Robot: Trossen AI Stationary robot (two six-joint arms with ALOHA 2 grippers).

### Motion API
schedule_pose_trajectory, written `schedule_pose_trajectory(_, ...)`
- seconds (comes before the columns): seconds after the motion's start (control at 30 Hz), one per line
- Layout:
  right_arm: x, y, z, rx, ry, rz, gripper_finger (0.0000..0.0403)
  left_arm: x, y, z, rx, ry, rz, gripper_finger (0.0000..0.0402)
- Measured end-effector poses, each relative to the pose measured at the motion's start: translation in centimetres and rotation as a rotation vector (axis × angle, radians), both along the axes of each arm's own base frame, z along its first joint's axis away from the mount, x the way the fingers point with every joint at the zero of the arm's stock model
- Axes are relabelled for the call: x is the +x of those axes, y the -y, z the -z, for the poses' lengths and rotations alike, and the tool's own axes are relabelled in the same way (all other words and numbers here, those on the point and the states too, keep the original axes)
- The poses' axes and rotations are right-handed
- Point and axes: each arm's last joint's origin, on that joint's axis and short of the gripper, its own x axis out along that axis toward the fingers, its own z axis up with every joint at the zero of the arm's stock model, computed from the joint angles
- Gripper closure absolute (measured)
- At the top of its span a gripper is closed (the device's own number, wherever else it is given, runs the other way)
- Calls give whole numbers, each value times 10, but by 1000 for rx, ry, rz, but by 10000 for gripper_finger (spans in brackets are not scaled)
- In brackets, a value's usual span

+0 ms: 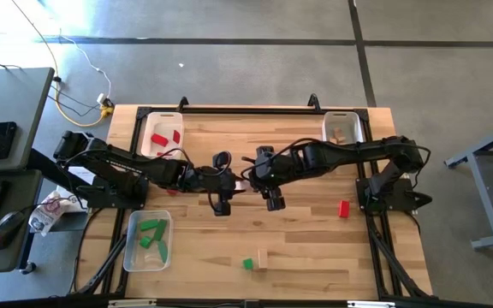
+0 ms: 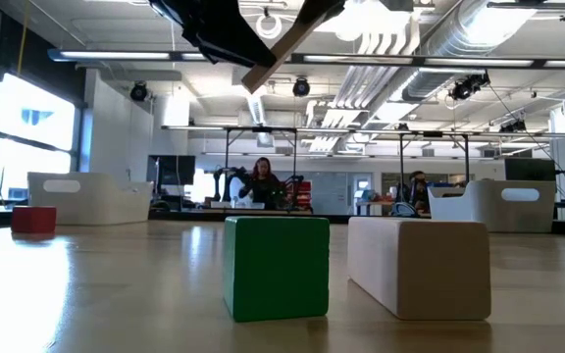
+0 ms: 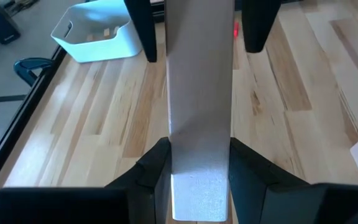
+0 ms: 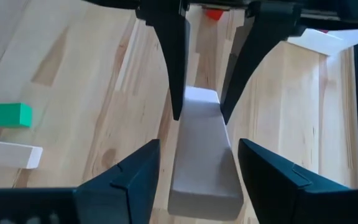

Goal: Sort & place blocks by color
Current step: Put the light brown block into the gray bin

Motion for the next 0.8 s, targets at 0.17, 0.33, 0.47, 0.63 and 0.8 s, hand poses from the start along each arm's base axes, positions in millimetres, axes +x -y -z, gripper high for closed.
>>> schedule_pose_trajectory(0.17, -1, 0, 1, -2, -12, -1, 240, 0, 0, 0, 0, 0, 0, 300)
schedule_pose_trajectory(0.33, -1, 2, 1, -13, -19, 16, 284, 0, 0, 0, 0, 0, -3, 296)
schedule_pose_trajectory(0.47, -1, 4, 1, -3, -22, 34, 295, 0, 0, 0, -4, 1, -7, 295)
schedule_pose_trajectory(0.63, -1, 5, 2, 0, -23, 41, 295, 0, 0, 0, -7, 1, -8, 283)
schedule_pose_trajectory(0.8, -2, 5, 2, 6, -25, 55, 295, 0, -1, 0, -6, 6, -32, 255)
